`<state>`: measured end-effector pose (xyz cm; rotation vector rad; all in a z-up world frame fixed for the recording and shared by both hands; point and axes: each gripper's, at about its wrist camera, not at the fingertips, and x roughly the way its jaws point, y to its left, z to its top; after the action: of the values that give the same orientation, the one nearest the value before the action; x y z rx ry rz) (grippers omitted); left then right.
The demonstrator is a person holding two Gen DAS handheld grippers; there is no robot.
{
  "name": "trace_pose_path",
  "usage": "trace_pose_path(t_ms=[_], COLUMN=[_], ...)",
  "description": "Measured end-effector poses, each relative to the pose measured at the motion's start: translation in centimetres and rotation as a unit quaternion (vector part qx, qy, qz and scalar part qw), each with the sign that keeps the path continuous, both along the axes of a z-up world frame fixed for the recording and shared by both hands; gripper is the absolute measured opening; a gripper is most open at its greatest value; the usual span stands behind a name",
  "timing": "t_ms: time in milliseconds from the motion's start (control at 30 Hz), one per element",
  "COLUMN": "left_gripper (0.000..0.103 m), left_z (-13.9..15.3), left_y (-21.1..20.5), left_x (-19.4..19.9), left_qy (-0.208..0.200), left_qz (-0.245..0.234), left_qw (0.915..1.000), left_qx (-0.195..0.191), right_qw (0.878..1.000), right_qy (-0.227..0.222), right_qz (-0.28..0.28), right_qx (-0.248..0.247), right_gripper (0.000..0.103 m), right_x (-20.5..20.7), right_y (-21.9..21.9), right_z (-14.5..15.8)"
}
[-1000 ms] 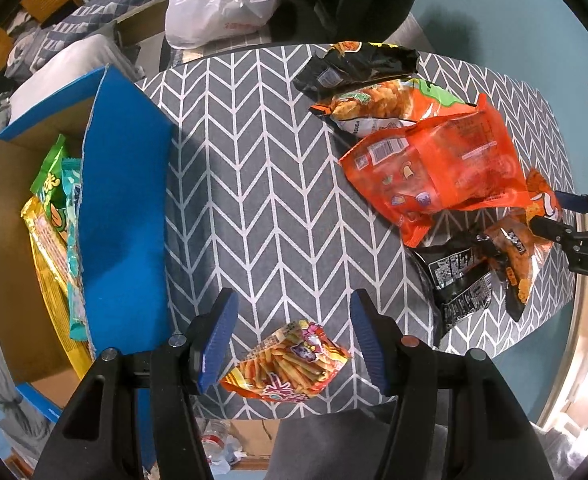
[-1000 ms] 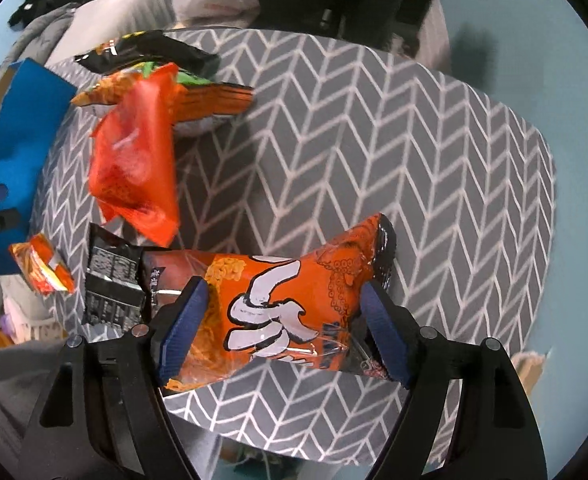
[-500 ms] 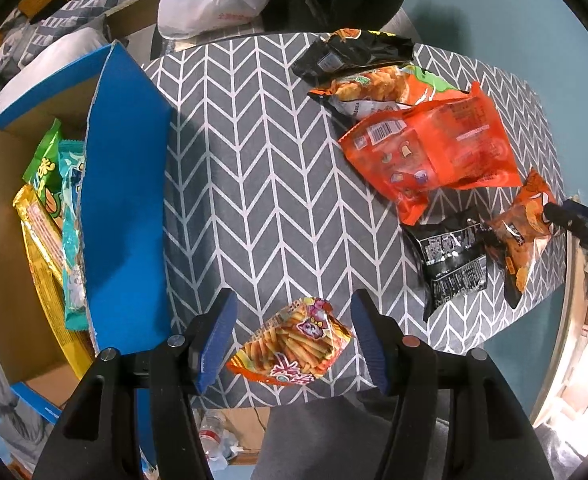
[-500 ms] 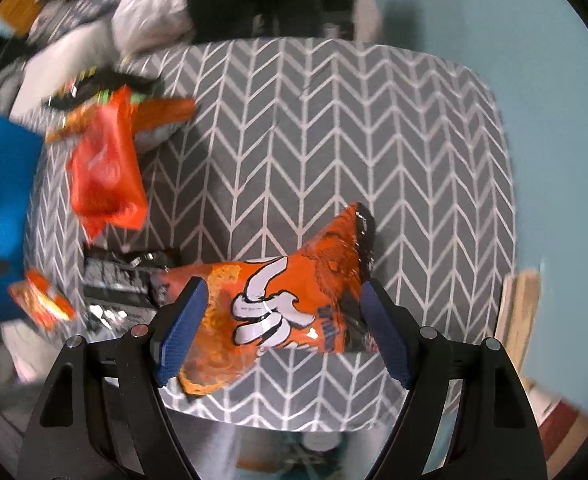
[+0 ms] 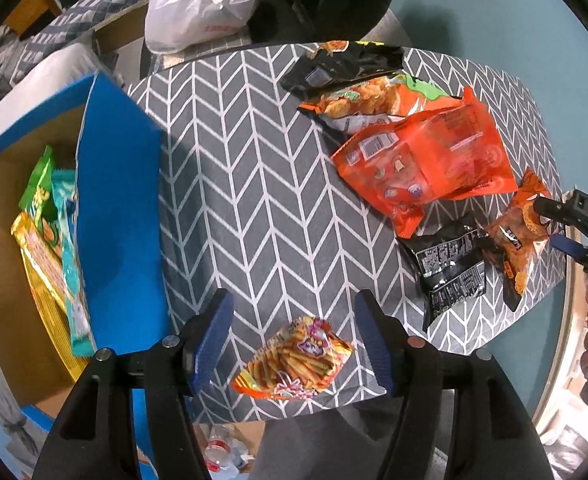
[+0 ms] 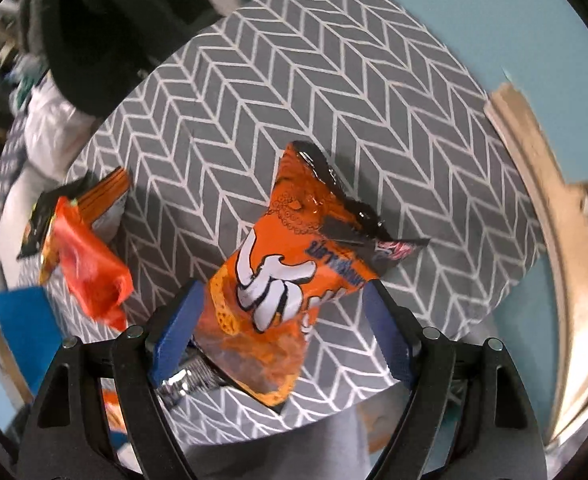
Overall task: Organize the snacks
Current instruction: 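Grasp the orange elephant-print bag with the right tool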
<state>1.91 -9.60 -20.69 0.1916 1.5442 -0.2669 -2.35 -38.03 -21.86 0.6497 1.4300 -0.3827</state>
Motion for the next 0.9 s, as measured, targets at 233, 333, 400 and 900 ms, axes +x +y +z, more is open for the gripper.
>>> trace_pose_path(t_ms=[233, 333, 400, 900], left_gripper=[0.064, 0.064, 0.065, 0.074], left_z=[0.5, 0.8, 1.2, 0.4], left_y=[0.7, 1.5, 2.0, 1.9], left_x=[0.3, 0.0, -0.4, -5.2], left_qy=[-0.003, -0.004, -0.007, 0.002], left_qz=[0.007, 0.010, 0.004, -0.096], left_qw=[1.0000, 0.9999, 1.0000, 0.9954], left_qx=[0.002, 0.002, 0.003, 0.003], right_qw=[0.998, 0.997, 0.998, 0.994], right_qy=[0.010, 0.023, 0.033, -0.018], right_qz=[-0.066, -0.068, -0.061, 0.092], right_qx=[0.001, -0.009, -0.006, -0.054], right_gripper=[0.081, 0.081, 0.081, 0.049], right_x=[1.0, 1.6, 2.0, 2.3], right_y=[1.0, 1.4, 1.8, 3.0], right_z=[-2.1, -3.4, -4.6, -4.2])
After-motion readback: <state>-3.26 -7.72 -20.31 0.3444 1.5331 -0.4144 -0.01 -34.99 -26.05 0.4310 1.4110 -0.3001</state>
